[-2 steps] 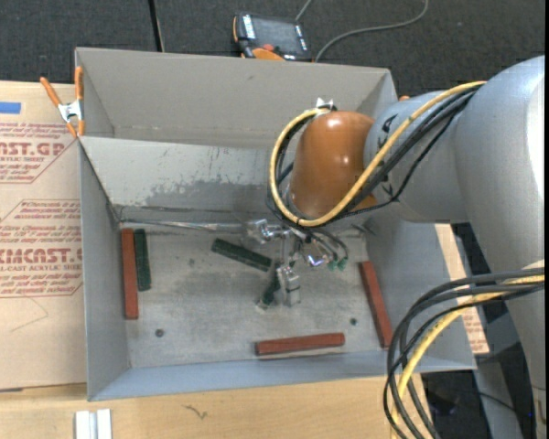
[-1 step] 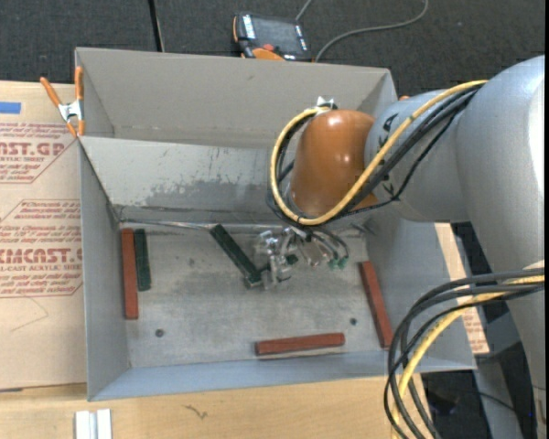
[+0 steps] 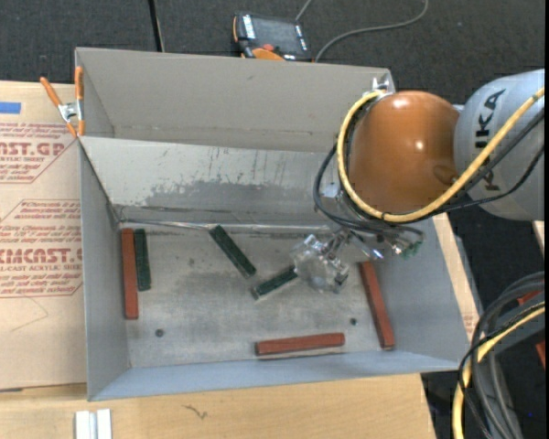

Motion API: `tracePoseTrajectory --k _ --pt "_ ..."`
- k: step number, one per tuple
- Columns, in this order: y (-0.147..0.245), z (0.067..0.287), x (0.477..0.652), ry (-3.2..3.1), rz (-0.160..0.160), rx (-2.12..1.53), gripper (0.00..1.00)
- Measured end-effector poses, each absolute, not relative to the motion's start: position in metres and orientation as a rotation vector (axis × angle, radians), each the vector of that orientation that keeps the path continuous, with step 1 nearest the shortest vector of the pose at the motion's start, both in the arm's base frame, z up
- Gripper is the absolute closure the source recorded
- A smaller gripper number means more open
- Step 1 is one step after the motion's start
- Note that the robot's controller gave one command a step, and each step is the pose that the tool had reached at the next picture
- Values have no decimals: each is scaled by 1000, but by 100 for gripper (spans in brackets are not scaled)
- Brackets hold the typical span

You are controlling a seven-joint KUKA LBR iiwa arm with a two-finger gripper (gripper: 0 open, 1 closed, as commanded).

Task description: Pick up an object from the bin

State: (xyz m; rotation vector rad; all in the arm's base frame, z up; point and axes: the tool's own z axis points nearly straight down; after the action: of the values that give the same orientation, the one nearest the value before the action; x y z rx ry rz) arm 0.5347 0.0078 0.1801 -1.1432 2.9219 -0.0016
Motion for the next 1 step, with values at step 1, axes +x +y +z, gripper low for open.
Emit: tracePoseTrajectory --k 1 --pt "8 179 534 2924 1 -1143 0"
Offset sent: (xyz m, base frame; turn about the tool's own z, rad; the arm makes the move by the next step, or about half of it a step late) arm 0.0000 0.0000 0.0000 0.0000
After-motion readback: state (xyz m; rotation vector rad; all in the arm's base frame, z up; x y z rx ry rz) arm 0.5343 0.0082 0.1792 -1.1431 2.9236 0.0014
